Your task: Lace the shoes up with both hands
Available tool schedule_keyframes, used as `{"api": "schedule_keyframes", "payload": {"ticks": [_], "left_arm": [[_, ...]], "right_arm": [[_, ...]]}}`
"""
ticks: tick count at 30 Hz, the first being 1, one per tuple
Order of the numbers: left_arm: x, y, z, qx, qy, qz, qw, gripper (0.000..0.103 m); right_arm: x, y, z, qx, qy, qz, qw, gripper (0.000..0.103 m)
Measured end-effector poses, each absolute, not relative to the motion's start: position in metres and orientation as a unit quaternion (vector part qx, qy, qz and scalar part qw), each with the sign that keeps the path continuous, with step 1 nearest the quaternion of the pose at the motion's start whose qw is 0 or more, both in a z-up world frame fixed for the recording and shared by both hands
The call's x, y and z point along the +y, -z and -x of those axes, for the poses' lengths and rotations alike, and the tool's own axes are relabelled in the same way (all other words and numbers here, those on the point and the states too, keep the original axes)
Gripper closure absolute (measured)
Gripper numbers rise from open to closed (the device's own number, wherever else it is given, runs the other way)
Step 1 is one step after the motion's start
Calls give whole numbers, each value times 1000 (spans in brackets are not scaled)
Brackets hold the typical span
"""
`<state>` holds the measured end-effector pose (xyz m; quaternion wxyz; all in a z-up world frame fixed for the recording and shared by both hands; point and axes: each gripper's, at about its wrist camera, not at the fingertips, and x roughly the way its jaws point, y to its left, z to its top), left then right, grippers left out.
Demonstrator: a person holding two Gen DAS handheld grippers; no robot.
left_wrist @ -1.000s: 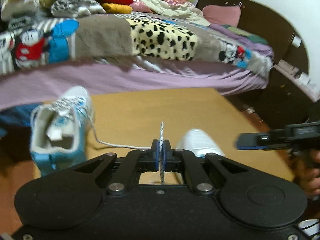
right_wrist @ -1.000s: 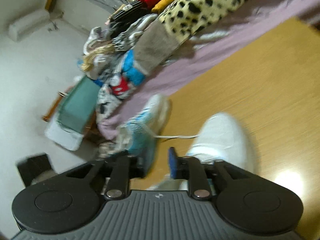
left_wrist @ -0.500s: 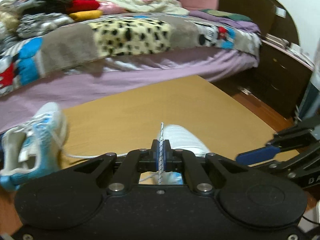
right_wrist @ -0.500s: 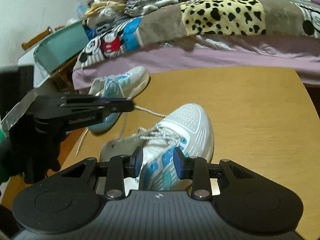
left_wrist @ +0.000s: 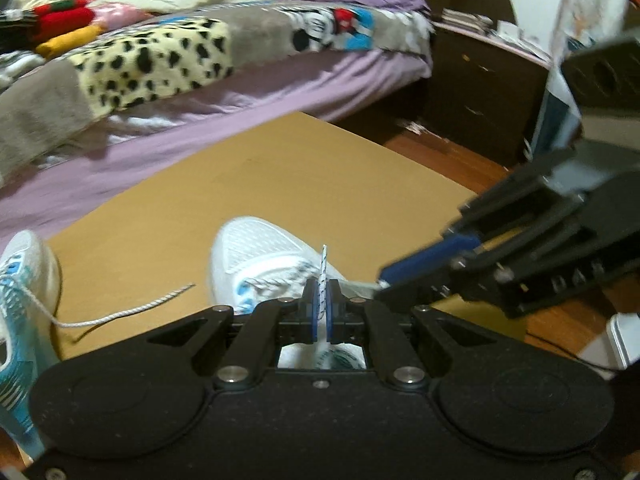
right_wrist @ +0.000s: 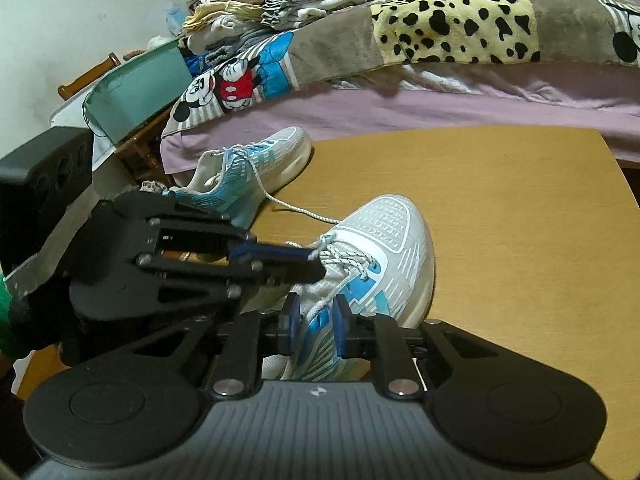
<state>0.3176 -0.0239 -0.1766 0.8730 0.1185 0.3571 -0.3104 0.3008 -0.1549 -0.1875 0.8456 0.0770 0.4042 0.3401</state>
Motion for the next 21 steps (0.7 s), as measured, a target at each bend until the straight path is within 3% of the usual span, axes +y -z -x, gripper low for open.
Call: {"api": "schedule_keyframes", "payload": {"ticks": [21], "left_arm": [[-39,191,-313,374,313,-217,845,102]], "right_arm": [[-159,191,-305,410,-345,-93,839,84]]}}
